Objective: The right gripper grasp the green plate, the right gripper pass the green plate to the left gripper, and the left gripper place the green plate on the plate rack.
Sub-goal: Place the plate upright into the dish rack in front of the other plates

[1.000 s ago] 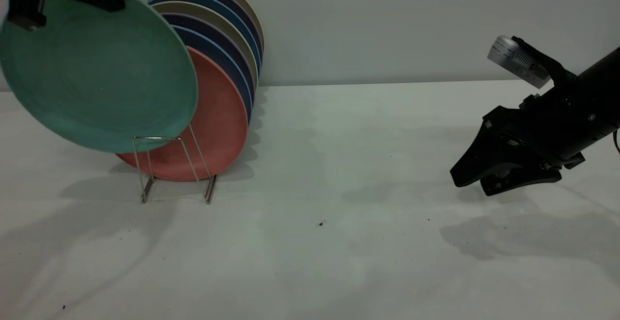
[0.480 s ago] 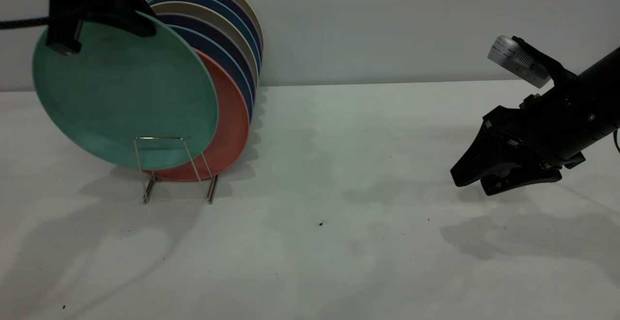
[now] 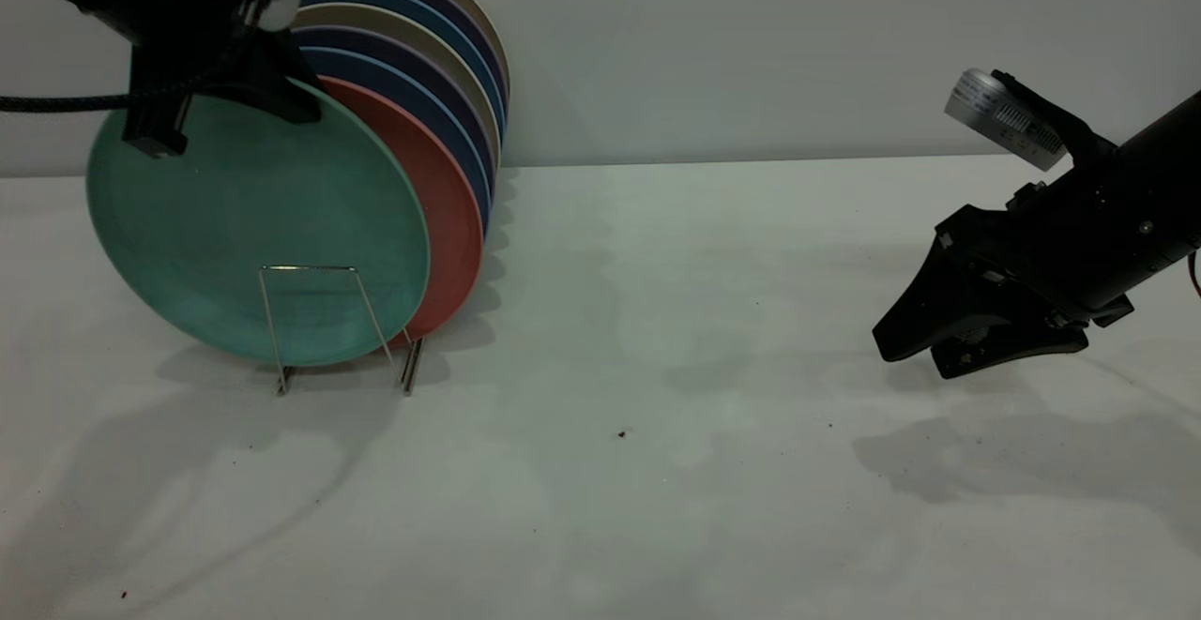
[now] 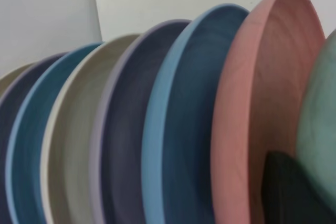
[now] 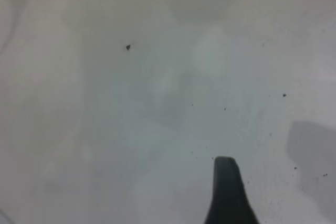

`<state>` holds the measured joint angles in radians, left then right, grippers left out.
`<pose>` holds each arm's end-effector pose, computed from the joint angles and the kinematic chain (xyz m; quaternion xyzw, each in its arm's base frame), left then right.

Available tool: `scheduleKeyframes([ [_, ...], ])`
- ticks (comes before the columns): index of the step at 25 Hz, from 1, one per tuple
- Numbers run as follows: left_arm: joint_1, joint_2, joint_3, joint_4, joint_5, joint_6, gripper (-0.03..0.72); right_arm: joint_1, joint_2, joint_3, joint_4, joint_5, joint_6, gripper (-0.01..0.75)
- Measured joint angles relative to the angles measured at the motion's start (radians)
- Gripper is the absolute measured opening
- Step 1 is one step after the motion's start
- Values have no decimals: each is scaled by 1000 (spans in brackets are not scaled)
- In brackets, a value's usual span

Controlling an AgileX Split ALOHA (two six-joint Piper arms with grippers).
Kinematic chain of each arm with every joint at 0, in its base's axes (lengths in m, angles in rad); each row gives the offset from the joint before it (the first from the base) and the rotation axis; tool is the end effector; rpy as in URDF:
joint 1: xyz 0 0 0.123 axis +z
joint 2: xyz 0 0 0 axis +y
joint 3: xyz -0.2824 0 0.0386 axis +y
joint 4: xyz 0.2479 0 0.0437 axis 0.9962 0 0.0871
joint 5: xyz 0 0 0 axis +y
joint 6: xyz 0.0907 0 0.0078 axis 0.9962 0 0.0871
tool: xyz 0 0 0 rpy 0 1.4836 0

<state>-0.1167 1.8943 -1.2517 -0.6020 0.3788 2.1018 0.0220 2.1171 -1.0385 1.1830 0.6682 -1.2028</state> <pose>0.4032 -0.0665 0.1967 0.7109 0.6075 0.1463 0.3227 0.3553 0.0601 0.0750 -0.1064 0.9387 0.2911 0.1507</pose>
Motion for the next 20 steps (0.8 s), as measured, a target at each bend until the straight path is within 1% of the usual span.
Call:
scheduleKeyframes([
  [4,0,3,0,0,-1,0,60,0,0,0,0,0,0,533],
  [7,0,3,0,0,-3,0,78,0,0,0,0,-3,0,533],
  [9,0,3,0,-7,-3,0,109,0,0,0,0,-4,0,533],
  [16,0,3,0,-18,-4,0,269,0,0,0,0,-4,0,533],
  [20,0,3,0,-18,-8,0,291,0,0,0,0,-4,0,533],
])
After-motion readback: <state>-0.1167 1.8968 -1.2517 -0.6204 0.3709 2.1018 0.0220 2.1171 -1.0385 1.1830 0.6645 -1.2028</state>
